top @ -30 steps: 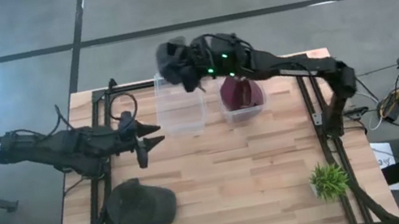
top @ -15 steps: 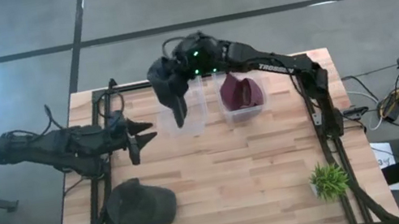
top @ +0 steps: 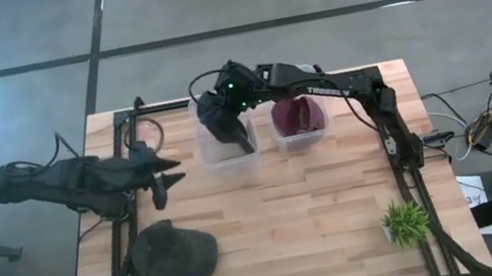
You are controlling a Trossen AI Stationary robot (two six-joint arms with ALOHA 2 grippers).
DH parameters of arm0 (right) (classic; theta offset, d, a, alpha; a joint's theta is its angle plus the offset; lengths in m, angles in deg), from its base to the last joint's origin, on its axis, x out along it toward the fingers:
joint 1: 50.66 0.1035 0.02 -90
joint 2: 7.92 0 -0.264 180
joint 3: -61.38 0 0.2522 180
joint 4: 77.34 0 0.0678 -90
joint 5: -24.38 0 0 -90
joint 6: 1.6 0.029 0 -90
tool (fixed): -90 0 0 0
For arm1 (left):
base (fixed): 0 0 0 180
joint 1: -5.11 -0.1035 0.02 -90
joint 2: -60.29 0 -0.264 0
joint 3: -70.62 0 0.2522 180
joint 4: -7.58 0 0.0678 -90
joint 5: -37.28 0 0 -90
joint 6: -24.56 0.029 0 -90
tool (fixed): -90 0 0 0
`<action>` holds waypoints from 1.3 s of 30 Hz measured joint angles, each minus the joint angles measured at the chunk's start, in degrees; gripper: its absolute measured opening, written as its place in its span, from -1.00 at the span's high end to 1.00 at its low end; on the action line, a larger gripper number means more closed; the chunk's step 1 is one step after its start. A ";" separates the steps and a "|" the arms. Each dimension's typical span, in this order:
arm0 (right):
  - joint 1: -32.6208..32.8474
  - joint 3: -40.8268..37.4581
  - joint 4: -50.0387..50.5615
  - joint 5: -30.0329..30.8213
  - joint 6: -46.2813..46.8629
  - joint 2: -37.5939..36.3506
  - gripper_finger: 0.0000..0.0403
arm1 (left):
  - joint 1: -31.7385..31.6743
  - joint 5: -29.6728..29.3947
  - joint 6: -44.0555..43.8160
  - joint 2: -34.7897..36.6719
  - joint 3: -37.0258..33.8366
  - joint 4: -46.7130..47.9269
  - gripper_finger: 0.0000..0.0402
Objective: Pick & Place hat
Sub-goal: Put the top black cap in the left transparent bin, then put the black cap in the left transparent bin
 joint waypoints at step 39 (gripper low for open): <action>17.95 -0.46 13.88 21.34 -1.95 -17.21 -0.09 | 17.52 11.18 -21.57 -41.01 -22.40 -51.17 0.47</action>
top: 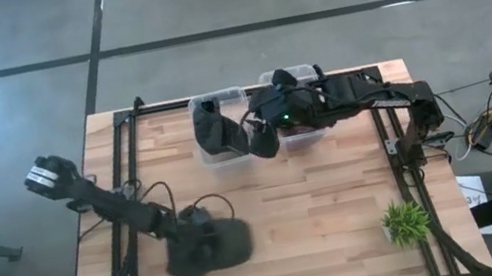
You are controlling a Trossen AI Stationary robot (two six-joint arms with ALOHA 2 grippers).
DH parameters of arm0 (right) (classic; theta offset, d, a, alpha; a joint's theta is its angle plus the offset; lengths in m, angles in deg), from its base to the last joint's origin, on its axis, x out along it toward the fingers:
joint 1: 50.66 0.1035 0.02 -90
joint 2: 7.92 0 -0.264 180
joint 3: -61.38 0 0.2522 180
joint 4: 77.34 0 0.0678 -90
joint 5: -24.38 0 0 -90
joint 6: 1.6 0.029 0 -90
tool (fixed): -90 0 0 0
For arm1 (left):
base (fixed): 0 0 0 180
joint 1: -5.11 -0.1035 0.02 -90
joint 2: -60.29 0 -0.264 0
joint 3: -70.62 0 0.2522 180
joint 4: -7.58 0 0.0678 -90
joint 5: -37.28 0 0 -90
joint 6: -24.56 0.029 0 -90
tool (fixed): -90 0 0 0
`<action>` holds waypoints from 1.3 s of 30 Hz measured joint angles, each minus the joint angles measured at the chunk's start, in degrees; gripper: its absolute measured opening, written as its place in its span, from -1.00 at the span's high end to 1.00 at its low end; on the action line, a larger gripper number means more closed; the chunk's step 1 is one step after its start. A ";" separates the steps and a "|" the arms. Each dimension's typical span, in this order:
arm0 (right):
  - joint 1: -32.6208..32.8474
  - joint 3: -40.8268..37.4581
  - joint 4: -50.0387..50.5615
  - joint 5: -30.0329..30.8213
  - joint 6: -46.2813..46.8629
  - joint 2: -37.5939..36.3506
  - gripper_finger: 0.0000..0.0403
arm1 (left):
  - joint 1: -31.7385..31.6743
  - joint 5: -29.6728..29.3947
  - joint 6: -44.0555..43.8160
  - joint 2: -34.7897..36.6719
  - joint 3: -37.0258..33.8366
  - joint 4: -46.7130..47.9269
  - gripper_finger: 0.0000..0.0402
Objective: Pick & Place hat
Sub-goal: Put the black cap in the left transparent bin
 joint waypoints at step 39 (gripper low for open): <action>18.87 -90.89 -73.92 -25.86 82.34 -21.35 -0.07 | -3.76 11.14 8.97 -4.16 12.20 0.55 0.47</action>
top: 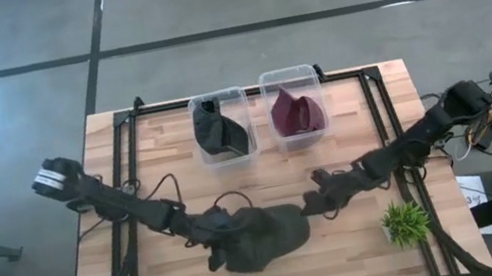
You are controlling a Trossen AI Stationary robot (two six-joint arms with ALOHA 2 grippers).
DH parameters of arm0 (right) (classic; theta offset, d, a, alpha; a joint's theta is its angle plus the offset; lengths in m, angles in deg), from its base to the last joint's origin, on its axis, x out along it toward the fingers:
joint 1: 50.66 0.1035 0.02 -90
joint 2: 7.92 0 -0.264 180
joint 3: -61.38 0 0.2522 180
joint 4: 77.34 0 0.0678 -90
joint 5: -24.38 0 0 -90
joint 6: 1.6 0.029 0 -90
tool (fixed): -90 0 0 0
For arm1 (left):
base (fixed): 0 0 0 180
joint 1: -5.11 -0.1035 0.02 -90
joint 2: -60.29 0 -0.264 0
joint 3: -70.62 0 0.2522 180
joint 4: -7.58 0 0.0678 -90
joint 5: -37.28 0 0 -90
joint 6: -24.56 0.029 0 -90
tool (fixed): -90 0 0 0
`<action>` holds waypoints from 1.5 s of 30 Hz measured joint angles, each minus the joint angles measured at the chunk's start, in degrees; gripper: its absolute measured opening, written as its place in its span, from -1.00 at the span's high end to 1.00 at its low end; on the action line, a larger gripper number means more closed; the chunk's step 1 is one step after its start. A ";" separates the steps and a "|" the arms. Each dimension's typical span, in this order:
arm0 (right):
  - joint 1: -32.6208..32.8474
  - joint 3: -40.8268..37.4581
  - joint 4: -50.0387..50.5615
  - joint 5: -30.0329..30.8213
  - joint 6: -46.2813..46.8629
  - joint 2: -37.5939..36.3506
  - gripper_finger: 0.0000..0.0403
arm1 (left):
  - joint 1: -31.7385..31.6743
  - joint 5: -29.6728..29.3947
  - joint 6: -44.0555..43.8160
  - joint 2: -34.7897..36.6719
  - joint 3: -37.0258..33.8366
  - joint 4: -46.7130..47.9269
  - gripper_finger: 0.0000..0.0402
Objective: Pick & Place hat
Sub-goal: Put the black cap in the left transparent bin
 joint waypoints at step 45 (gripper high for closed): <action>-17.23 48.61 38.70 33.93 -57.75 -6.42 0.94 | 3.55 -46.88 9.87 36.49 26.61 41.47 0.47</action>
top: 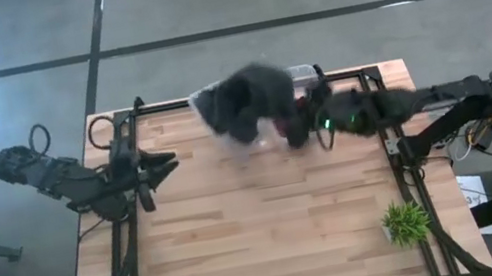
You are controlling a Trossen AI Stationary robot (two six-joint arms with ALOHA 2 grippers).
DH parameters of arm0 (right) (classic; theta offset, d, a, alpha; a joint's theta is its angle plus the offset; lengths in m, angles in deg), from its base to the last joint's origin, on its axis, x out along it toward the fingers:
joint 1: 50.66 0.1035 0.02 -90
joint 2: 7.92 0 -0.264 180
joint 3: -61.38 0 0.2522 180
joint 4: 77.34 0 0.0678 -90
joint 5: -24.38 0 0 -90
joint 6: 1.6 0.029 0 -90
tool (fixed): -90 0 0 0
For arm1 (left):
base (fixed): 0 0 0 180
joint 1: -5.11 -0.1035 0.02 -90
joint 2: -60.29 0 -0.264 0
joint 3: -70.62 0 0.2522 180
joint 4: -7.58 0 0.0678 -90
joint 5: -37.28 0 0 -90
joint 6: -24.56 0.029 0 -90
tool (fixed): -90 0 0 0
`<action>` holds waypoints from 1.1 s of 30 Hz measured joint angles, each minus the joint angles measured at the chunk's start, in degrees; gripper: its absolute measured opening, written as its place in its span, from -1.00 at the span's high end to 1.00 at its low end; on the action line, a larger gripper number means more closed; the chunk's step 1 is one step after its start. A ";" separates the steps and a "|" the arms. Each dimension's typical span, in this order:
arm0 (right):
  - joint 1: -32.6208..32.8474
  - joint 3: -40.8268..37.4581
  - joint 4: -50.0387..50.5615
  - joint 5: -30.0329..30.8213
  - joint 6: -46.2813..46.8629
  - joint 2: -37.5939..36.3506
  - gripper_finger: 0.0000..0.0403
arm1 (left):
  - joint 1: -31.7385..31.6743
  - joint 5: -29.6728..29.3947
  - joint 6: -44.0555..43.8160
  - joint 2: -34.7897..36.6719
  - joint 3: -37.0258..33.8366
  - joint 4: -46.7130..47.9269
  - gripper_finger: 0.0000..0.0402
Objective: Pick & Place hat
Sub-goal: Put the black cap in the left transparent bin
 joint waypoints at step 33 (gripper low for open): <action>-2.86 41.85 28.58 7.61 -6.86 21.27 0.94 | 0.14 2.91 2.37 -5.91 -0.47 1.05 0.47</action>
